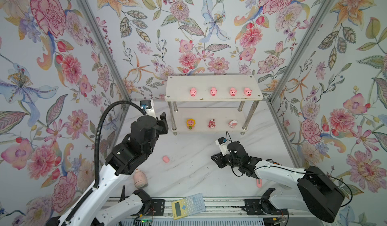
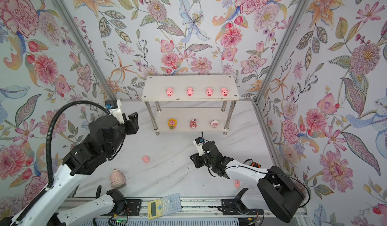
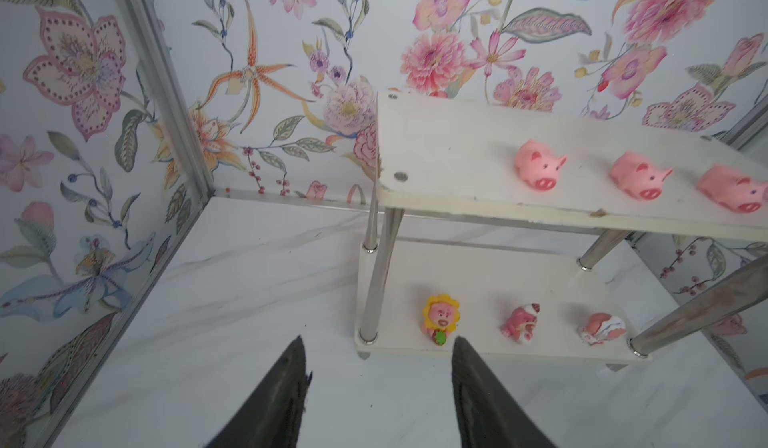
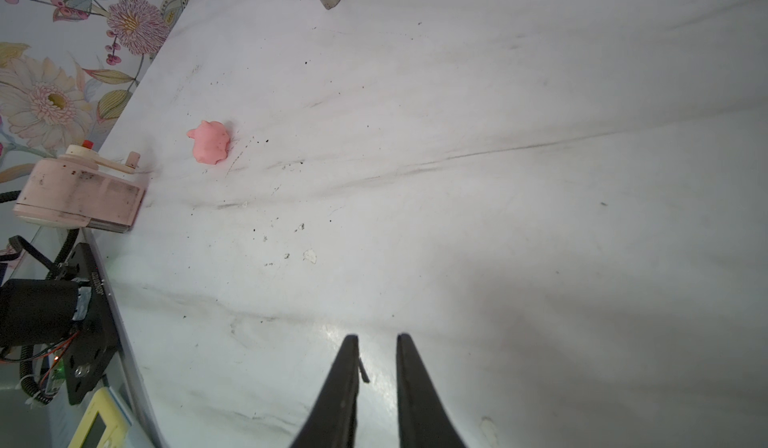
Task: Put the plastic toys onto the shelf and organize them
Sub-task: 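Lower the left gripper to the last table pig while the right gripper hovers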
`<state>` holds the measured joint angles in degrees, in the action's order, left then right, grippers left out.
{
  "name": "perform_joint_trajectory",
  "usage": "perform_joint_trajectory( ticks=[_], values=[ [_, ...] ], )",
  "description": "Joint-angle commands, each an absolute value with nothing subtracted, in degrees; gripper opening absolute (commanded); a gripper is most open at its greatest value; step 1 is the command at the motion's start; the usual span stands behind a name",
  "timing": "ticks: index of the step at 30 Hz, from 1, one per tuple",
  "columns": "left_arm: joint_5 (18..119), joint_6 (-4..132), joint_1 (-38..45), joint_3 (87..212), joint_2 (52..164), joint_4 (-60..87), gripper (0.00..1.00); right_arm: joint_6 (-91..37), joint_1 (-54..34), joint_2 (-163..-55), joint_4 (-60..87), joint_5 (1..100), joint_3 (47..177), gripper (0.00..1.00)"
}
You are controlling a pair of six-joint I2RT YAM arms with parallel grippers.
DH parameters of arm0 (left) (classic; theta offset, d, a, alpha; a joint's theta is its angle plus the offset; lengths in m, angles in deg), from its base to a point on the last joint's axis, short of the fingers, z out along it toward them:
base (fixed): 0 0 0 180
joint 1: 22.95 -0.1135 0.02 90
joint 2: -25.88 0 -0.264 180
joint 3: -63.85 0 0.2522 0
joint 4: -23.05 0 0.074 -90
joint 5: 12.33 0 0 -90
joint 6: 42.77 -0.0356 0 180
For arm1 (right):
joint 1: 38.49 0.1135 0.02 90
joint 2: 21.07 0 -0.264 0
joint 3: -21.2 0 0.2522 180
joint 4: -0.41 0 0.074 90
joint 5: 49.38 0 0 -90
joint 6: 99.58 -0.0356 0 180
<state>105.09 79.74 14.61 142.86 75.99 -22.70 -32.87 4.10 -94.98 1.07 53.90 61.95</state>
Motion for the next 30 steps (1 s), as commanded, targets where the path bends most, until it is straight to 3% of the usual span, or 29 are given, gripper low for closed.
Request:
perform_joint_trajectory(
  ticks=[1, 4, 9, 12, 13, 20, 30],
  values=[
    [103.83, 87.72, 14.41, 131.42, 72.73, -24.37, 0.60, -33.47, 3.71, -95.75, 0.81, 54.47, 62.56, 0.20],
    [99.79, 93.44, 14.41, 120.92, 70.29, -21.76, 0.63, -33.32, 3.70, -95.95, 0.93, 54.19, 62.56, 0.20],
    [96.75, 98.46, 14.47, 109.33, 69.73, -18.19, 0.59, -33.24, 3.75, -96.04, 0.16, 55.54, 62.48, 0.19],
    [99.22, 98.93, 13.83, 107.06, 70.61, -18.10, 0.59, -32.74, 5.50, -97.08, -5.13, 60.67, 62.26, 0.00],
    [99.80, 98.48, 13.04, 106.67, 70.81, -17.63, 0.58, -32.14, 7.66, -98.19, -6.65, 60.98, 62.88, 0.00],
    [93.19, 93.60, 0.68, 102.51, 71.70, -8.73, 0.56, -30.09, 22.66, -116.74, -11.02, 60.38, 76.51, 0.00],
    [84.35, 89.82, -10.97, 97.85, 69.82, -1.45, 0.59, -32.49, 28.40, -136.55, -15.27, 59.97, 94.81, 0.00]
  ],
)
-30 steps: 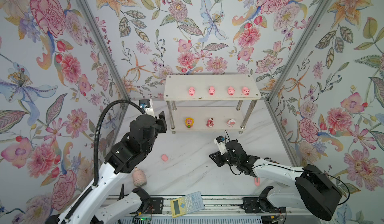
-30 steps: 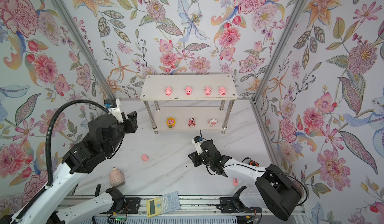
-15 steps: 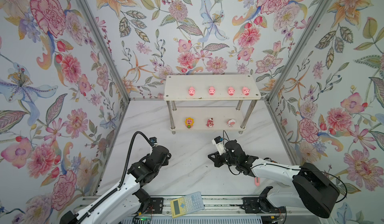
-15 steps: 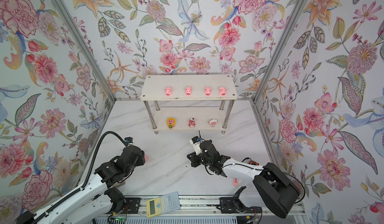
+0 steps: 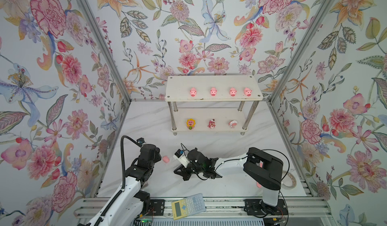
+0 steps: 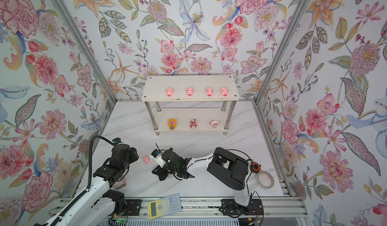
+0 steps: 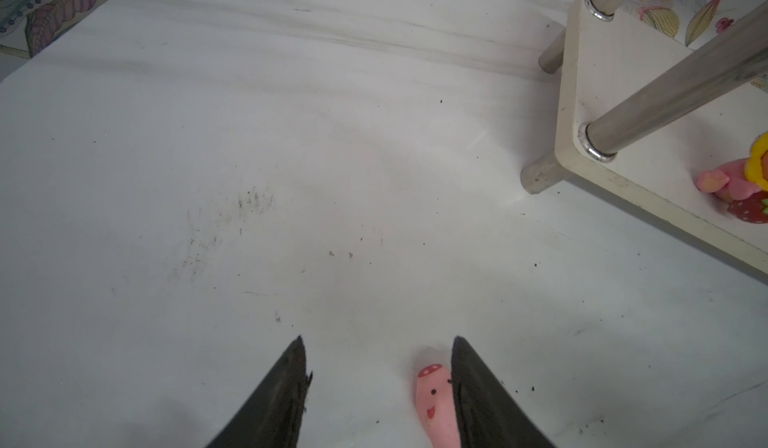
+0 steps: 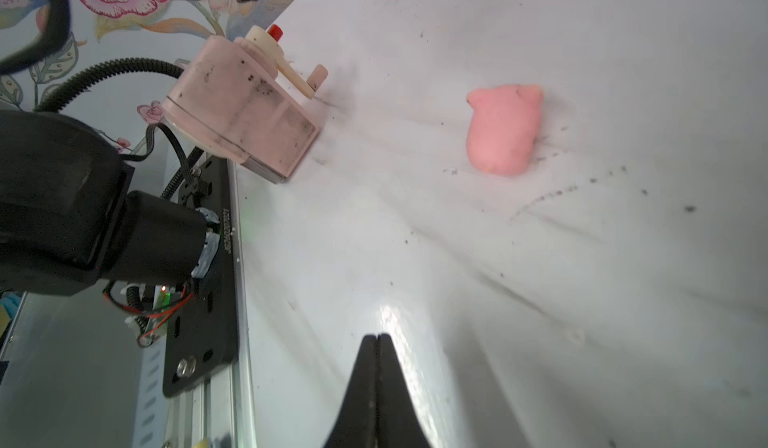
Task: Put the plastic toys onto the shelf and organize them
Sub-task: 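Lower the left gripper to the last table pig while the right gripper hovers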
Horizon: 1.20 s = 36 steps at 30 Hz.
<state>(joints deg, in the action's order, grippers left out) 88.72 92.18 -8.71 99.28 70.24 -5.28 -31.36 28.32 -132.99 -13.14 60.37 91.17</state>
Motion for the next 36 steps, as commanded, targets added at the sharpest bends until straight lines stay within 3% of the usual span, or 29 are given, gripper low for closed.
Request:
perform_joint_trajectory(
  ticks=[1, 9, 19, 20, 23, 32, 36],
  values=[
    [83.60, 89.56, -11.86, 97.51, 70.12, -0.76, 0.60, -32.75, 28.40, -138.22, -15.06, 60.12, 96.21, 0.00],
    [79.09, 86.71, -14.82, 97.02, 72.90, 3.19, 0.78, -35.95, 26.96, -148.04, -13.66, 58.50, 106.63, 0.00],
    [77.10, 84.18, -14.85, 94.09, 73.04, 7.10, 0.86, -39.91, 20.56, -152.17, -14.07, 56.14, 109.28, 0.00],
    [76.72, 83.82, -14.91, 93.49, 72.41, 7.83, 0.92, -39.92, 19.89, -152.60, -13.65, 56.44, 110.20, 0.00],
    [74.98, 83.20, -14.57, 91.85, 70.40, 9.52, 0.95, -39.91, 18.19, -152.75, -13.35, 57.55, 110.87, 0.00],
    [83.45, 81.57, -3.91, 90.72, 73.94, 10.52, 0.95, -35.57, 16.83, -138.73, -13.82, 56.40, 97.29, 0.00],
    [85.96, 81.52, -2.32, 92.46, 78.95, 10.22, 0.84, -34.38, 16.63, -130.08, -13.81, 52.75, 88.81, 0.00]
  ],
)
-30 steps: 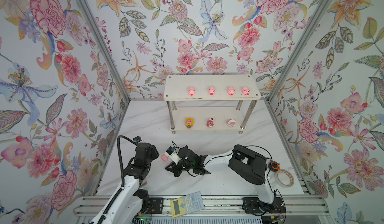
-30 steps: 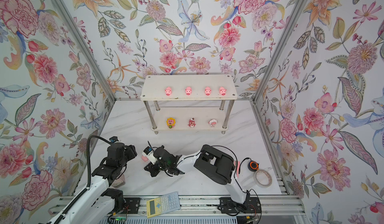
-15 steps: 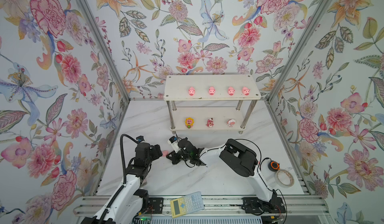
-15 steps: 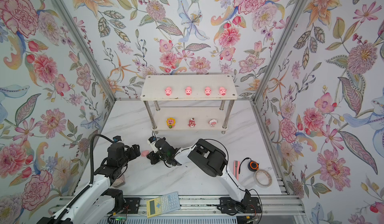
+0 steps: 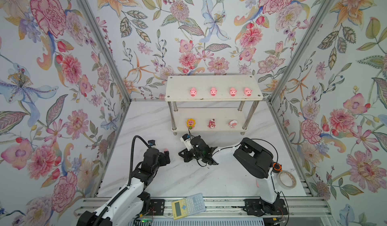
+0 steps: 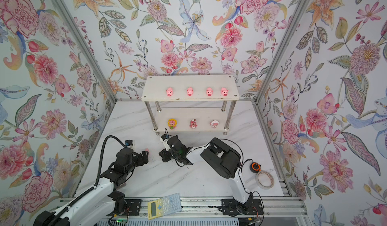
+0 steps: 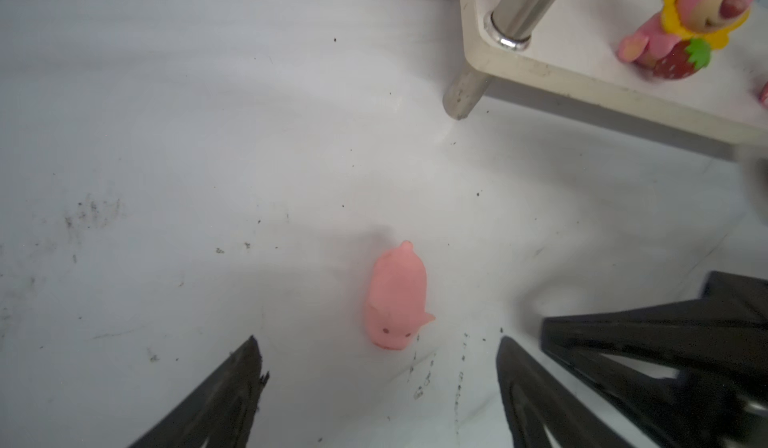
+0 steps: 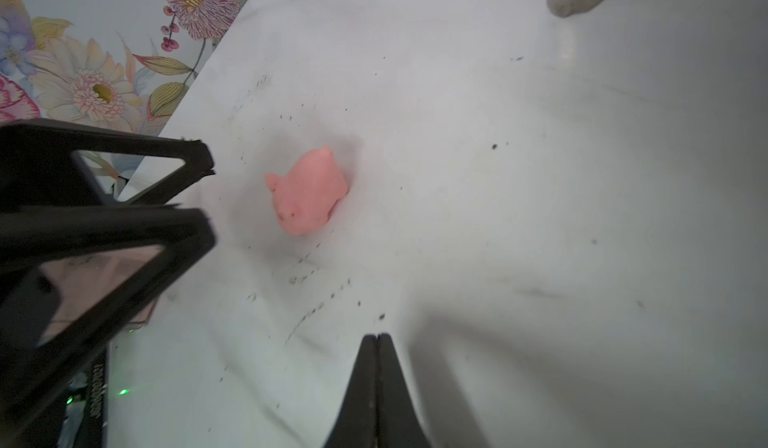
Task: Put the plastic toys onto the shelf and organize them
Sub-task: 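Lower the left gripper to the last table pig while the right gripper hovers, then close the left gripper on the last pink pig and lift it, then carry the pig up to the top shelf with the left gripper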
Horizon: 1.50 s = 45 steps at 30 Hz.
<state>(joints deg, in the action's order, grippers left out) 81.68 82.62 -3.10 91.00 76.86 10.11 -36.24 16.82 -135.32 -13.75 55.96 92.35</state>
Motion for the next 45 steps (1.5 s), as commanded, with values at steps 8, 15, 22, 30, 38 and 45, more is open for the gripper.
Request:
perform_joint_trajectory(
  ticks=[8, 15, 22, 30, 38, 45],
  values=[
    [85.96, 81.68, -1.51, 96.38, 89.13, 12.93, 0.82, -34.86, 17.42, -119.65, -13.94, 50.25, 80.93, 0.00],
    [85.60, 81.94, -0.84, 97.38, 92.94, 15.51, 0.84, -35.76, 17.15, -118.50, -14.35, 49.19, 77.26, 0.00],
    [86.29, 82.21, 0.01, 99.36, 98.69, 16.68, 0.69, -36.15, 17.00, -118.11, -15.22, 49.83, 76.10, 0.00],
    [88.79, 82.82, 1.72, 103.18, 98.39, 12.52, 0.31, -36.13, 16.62, -116.83, -15.60, 49.16, 74.78, 0.02],
    [94.20, 82.15, 3.34, 110.70, 87.33, -3.07, 0.22, -36.38, 16.71, -116.12, -15.04, 49.27, 74.34, 0.03],
    [100.15, 81.97, 6.83, 127.93, 75.60, -20.52, 0.18, -36.15, 16.57, -114.67, -14.37, 48.12, 73.18, 0.03]
  ],
)
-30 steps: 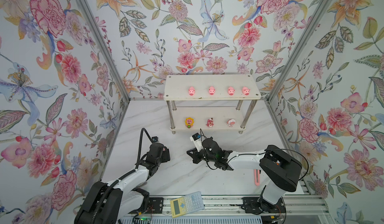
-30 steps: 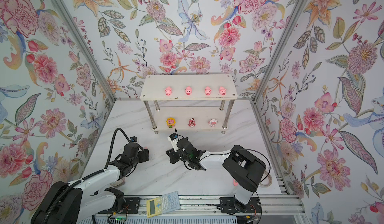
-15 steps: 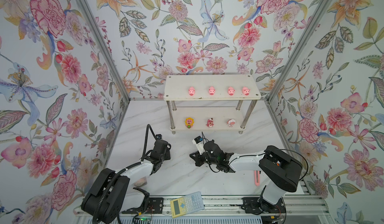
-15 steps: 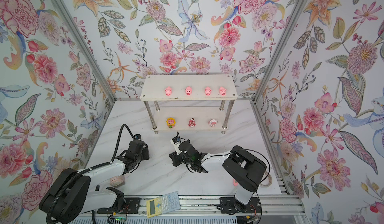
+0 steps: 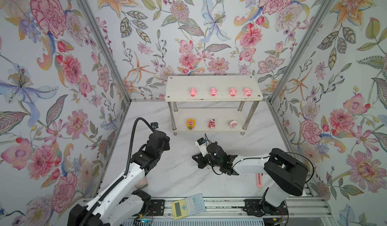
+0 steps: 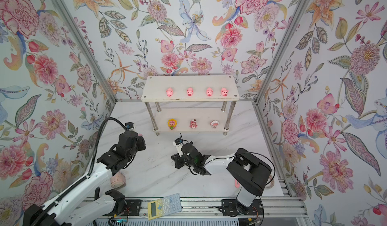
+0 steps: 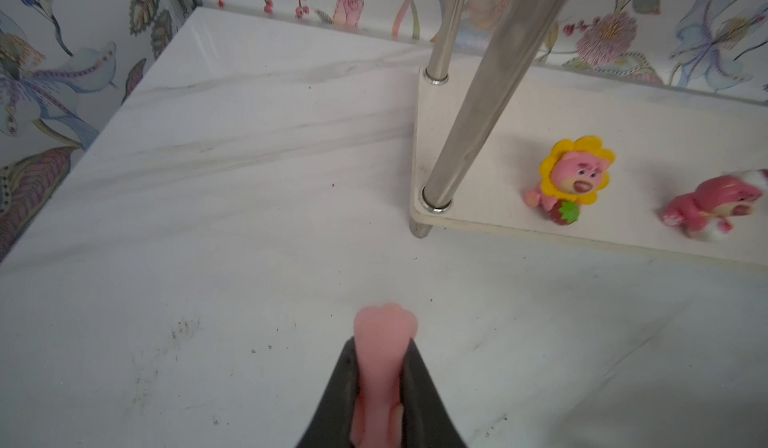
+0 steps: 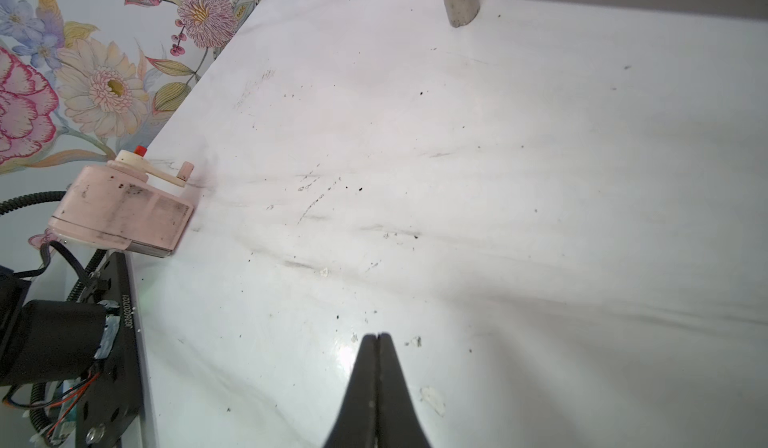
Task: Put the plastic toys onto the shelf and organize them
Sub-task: 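Carry the pig up to the top shelf with the left gripper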
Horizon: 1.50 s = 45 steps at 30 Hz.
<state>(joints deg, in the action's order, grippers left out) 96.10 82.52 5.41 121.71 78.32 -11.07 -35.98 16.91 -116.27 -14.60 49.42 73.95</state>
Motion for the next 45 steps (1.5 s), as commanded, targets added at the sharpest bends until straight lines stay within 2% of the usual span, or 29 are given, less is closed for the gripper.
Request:
perform_joint_trajectory(
  ticks=[1, 7, 14, 21, 32, 45],
  values=[
    [99.88, 81.78, 7.41, 131.33, 75.78, -21.41, 0.18, -36.16, 16.61, -114.80, -14.39, 48.18, 73.15, 0.03],
    [100.85, 77.93, 13.38, 150.58, 86.65, -23.06, 0.18, -36.23, 16.68, -115.40, -14.57, 48.49, 73.28, 0.02],
    [100.49, 71.43, 13.54, 172.64, 103.47, -27.25, 0.19, -35.21, 16.58, -112.21, -14.22, 46.53, 71.99, 0.03],
    [101.92, 68.61, 12.91, 186.50, 113.75, -32.30, 0.20, -35.29, 16.46, -110.81, -14.70, 46.42, 71.35, 0.03],
    [95.35, 69.70, 5.06, 185.67, 118.98, -30.89, 0.21, -35.70, 16.48, -110.08, -15.36, 46.67, 70.91, 0.03],
    [92.08, 70.51, 4.29, 188.12, 122.29, -30.02, 0.24, -36.06, 16.55, -111.83, -15.53, 47.10, 71.44, 0.03]
  ],
)
